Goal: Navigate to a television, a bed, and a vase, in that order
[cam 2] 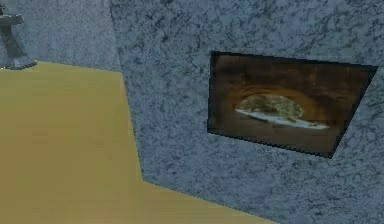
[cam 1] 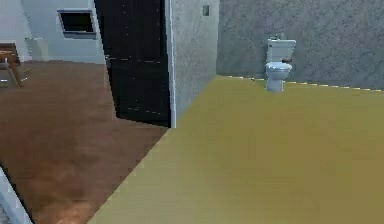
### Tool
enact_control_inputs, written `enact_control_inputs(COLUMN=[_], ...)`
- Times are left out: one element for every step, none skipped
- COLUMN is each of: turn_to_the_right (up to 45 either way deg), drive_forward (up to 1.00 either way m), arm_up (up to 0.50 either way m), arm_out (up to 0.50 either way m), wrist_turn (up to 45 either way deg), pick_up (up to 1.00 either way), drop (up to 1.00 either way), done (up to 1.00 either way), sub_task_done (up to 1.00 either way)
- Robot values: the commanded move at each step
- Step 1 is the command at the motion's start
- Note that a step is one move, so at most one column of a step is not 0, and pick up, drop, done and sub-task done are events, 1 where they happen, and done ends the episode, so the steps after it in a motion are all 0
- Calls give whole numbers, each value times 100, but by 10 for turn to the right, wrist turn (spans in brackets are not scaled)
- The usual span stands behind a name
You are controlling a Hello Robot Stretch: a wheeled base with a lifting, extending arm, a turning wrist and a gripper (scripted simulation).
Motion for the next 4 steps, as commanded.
enact_control_inputs(turn_to_the_right=[-180, 0, -60, 0], drive_forward=[0, 100, 0, 35], arm_up=[0, 0, 0, 0], arm_out=[0, 0, 0, 0], wrist_turn=[0, 0, 0, 0], pick_up=[0, 0, 0, 0], drop=[0, 0, 0, 0], done=[0, 0, 0, 0], sub_task_done=[0, 0, 0, 0])
